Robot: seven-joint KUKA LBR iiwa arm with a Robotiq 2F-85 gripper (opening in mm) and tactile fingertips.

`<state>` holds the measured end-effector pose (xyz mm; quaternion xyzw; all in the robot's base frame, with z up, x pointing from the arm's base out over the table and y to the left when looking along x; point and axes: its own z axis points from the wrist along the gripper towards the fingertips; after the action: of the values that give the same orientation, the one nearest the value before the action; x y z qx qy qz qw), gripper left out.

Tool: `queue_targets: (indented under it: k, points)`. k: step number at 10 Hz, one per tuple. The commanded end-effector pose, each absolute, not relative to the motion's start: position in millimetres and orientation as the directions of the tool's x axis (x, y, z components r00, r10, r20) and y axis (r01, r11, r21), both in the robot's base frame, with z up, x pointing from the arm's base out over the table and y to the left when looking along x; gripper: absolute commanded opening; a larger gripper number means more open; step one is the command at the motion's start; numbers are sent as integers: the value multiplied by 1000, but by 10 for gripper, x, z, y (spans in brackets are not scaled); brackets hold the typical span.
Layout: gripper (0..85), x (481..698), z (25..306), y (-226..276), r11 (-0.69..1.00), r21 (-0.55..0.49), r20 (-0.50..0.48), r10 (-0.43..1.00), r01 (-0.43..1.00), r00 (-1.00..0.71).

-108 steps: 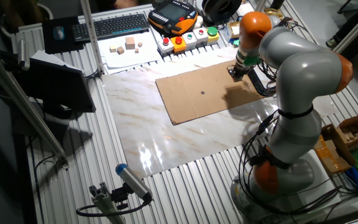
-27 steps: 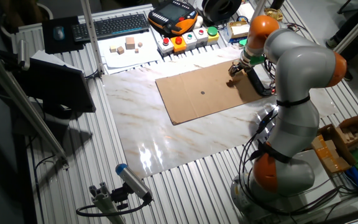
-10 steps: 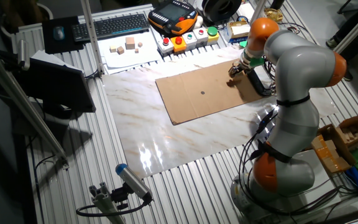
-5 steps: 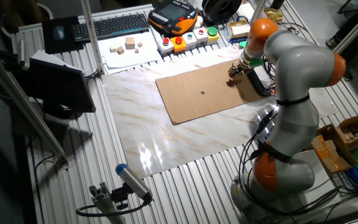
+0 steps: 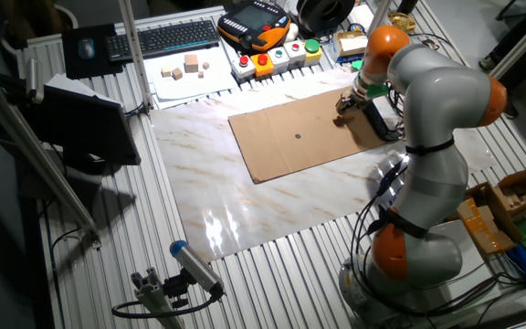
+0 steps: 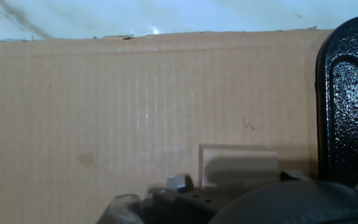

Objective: Hold a small block with the gripper and sweep it from left to right on the table

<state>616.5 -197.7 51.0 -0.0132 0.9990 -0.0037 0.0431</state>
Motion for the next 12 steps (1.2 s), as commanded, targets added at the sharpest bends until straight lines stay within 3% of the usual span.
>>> queue_targets:
  k: [1,4,7,9,11,12]
  points:
    - [630,6166,510,-1976,1000,-10,-86,-27,-27,-996]
    - [687,6171,509,-1973,1000,-5,-86,-30,-30,-996]
    - [387,6171,507,-1972,999,2,-76,-43,-43,-996]
    - [257,6172,509,-1971,999,-4,-75,-50,-50,-996]
    - [7,6176,510,-1966,998,2,-67,-60,-60,-996]
    - [7,6178,517,-1964,998,1,-66,-62,-62,-996]
